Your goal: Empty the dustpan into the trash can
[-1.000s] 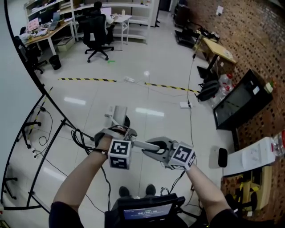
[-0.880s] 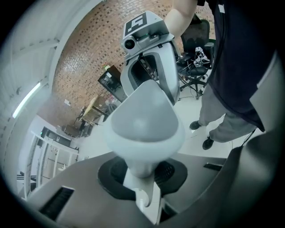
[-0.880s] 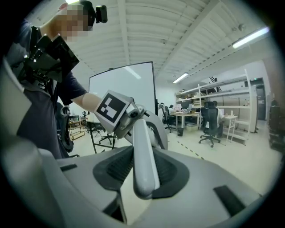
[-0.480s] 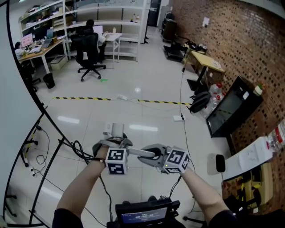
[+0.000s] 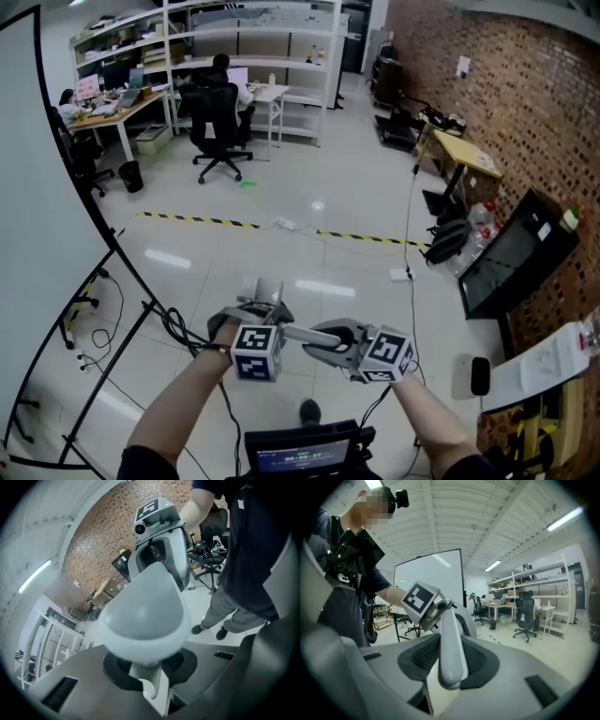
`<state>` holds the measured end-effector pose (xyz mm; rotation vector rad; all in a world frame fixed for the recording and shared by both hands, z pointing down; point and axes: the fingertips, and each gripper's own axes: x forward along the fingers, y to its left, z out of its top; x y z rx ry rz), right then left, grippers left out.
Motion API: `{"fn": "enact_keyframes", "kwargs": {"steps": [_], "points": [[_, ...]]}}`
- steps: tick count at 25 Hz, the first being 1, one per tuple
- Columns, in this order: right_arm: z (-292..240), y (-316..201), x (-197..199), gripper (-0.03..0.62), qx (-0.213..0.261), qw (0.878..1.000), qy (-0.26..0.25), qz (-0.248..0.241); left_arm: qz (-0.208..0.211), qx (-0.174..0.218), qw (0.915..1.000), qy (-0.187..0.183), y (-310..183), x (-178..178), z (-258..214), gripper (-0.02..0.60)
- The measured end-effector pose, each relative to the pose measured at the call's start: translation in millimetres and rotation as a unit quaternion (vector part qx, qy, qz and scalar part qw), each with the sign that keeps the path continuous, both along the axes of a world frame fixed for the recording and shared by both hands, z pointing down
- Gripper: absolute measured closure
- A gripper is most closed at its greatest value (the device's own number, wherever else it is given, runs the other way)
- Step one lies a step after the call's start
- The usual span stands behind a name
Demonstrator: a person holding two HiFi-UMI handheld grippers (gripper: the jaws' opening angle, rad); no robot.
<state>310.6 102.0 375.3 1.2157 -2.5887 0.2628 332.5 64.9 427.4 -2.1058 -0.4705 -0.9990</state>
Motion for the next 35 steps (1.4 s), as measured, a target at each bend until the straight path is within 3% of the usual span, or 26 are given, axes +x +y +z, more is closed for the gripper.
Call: {"fn": "enact_keyframes", "kwargs": {"steps": [4, 7, 20, 35], "points": [[-11.3, -11.7, 8.7, 0.459, 0.029, 0.999, -0.012, -0.03, -0.007, -0.002, 1.0, 0.004, -16.5, 8.8, 2.1, 0.515], [-25.7, -19.9, 25.1, 0.457, 0.046, 0.998, -0.027, -0.046, -0.015, -0.007, 0.9994, 0.032, -24.3, 26.7, -6.7, 0.515], [-56.8, -67.9, 67.9, 0.457, 0.079, 0.982, -0.072, -0.155, -0.111, -0.03, 0.992, 0.052, -70.8, 63.1, -32.0, 0.515], [-74.7, -122.1, 75.7, 0.456, 0.083, 0.976, -0.091, -0.178, -0.118, -0.08, 0.9869, 0.075, -117.3, 68.4, -52.0, 0.515]]}}
